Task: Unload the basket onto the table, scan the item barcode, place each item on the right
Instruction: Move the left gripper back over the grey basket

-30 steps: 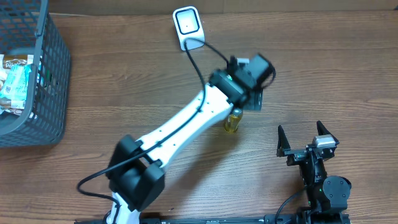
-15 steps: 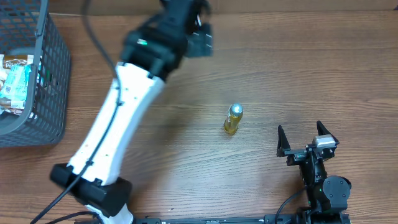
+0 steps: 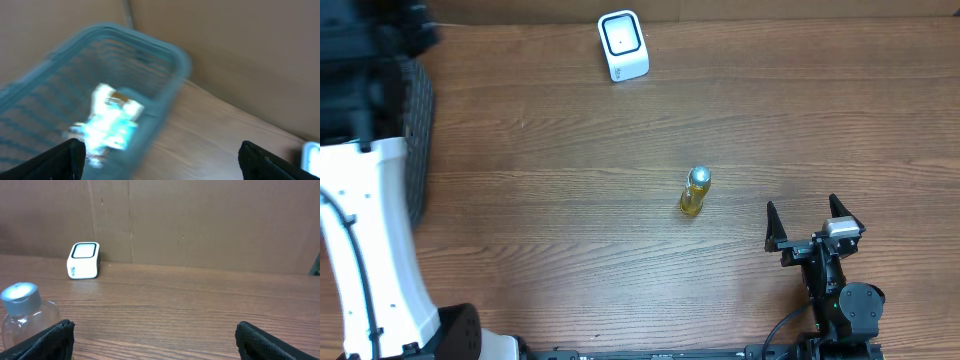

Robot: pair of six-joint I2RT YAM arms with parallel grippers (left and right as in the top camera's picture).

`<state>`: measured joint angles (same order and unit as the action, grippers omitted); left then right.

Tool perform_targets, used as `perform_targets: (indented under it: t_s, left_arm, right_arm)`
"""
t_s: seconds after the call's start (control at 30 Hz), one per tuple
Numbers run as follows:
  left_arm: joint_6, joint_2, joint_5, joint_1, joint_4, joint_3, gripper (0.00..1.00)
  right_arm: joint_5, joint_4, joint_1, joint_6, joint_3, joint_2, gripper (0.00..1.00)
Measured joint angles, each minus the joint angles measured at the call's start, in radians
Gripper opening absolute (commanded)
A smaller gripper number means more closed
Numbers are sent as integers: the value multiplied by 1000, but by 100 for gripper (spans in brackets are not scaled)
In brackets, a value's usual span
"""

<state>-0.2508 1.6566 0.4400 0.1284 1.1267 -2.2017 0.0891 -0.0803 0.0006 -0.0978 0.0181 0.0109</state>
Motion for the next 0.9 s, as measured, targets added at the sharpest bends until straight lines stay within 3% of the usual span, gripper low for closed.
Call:
perform_targets:
  t_s: [0.4,0.9]
  left_arm:
    - [79,48,-452,399,31,4,100]
    - [121,240,-616,458,132,14,100]
  right_arm:
    - [0,0,0,0,0,0,100]
    - [0,0,0,0,0,0,100]
